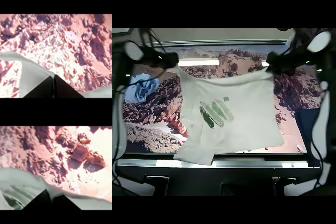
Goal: Fold the clothes and pants, and hang the long-sleeved shirts on hangers.
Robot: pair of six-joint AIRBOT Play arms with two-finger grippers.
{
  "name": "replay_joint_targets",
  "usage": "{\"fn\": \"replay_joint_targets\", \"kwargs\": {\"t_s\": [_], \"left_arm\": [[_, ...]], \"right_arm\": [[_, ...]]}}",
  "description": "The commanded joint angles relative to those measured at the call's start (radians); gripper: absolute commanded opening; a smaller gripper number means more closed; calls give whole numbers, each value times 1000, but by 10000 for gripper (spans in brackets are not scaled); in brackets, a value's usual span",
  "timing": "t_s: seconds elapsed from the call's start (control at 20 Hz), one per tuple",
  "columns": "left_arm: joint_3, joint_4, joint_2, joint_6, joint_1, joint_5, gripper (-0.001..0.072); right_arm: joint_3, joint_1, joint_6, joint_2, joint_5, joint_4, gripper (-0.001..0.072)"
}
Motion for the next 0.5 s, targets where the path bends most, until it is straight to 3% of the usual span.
{"fn": "replay_joint_targets", "kwargs": {"t_s": [0.0,0.25,0.3,0.35,0.4,0.45], "left_arm": [[1,-87,-200,24,-21,64,16],[1,-87,-271,24,-56,84,22],[1,-87,-270,22,-57,84,75],[3,-87,-264,19,-54,80,168],[14,-86,-256,20,-46,58,295],[32,-86,-245,22,-32,22,479]], "right_arm": [[0,3,1,-244,-14,-5,31],[0,2,9,-369,-60,9,36],[0,2,8,-368,-61,11,68],[0,1,5,-365,-58,14,158],[0,-2,-12,-356,-38,17,274],[0,-7,-53,-341,-12,18,401]]}}
